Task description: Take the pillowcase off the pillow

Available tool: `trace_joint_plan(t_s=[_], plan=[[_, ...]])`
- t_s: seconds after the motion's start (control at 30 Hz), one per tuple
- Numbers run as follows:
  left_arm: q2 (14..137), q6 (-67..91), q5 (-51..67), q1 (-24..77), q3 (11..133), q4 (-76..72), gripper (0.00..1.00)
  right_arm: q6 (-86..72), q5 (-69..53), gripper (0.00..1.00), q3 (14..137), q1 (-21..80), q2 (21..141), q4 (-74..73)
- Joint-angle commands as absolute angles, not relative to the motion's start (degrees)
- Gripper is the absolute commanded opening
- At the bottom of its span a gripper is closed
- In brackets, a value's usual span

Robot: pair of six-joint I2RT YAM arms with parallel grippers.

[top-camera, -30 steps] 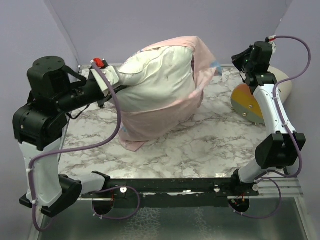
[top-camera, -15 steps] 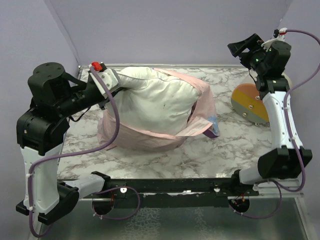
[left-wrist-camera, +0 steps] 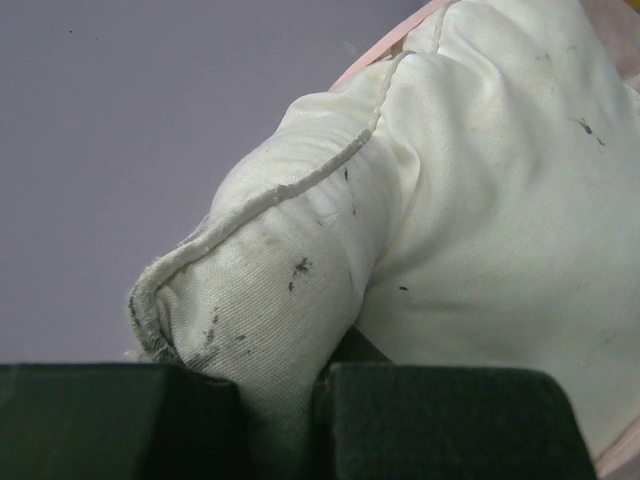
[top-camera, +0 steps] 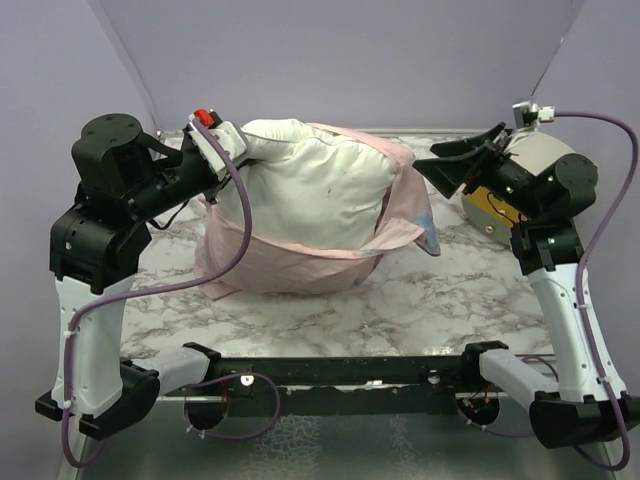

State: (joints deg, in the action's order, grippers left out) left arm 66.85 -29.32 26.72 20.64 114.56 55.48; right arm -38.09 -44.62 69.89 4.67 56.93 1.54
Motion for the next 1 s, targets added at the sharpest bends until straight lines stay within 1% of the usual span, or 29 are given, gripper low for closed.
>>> trace_joint_plan(t_s=[0.0,0.1,0.2,0.37,0.5,0.6,0.73,0.87,0.97], plan=[[67.3,-29.5,23.3,20.5,115.9,52.9,0.0,-32.0,-46.2,0.94,65.9,7.8,57.1,0.5],[67.7,-29.2,23.1,20.5,116.6,52.8,0.0,-25.6,-39.1,0.95,66.8,11.7,57.0,-4.5],[68.5,-28.5,23.2,20.5,118.1,53.0,0.0,-21.6,-34.4,0.94,67.1,13.5,57.7,-8.9],[69.1,-27.9,23.6,20.5,118.8,53.4,0.0,-19.5,-30.2,0.93,66.1,15.4,57.7,-8.8],[69.7,-27.2,24.9,20.5,120.1,54.6,0.0,-17.9,-21.1,0.85,69.5,15.8,60.3,-10.4],[70.5,-25.8,27.1,20.6,121.4,56.4,0.0,-18.1,-19.6,0.8,73.3,15.9,63.3,-10.3],[70.6,-21.0,32.3,20.5,119.2,57.4,0.0,-17.9,-20.5,0.8,75.5,17.4,65.8,-9.0],[70.3,-18.6,34.1,20.5,116.9,56.2,0.0,-15.9,-16.7,0.8,75.0,19.9,66.5,-9.7],[70.7,-17.9,35.9,20.5,117.9,57.3,0.0,-15.3,-12.4,0.75,74.2,20.3,67.1,-9.2]])
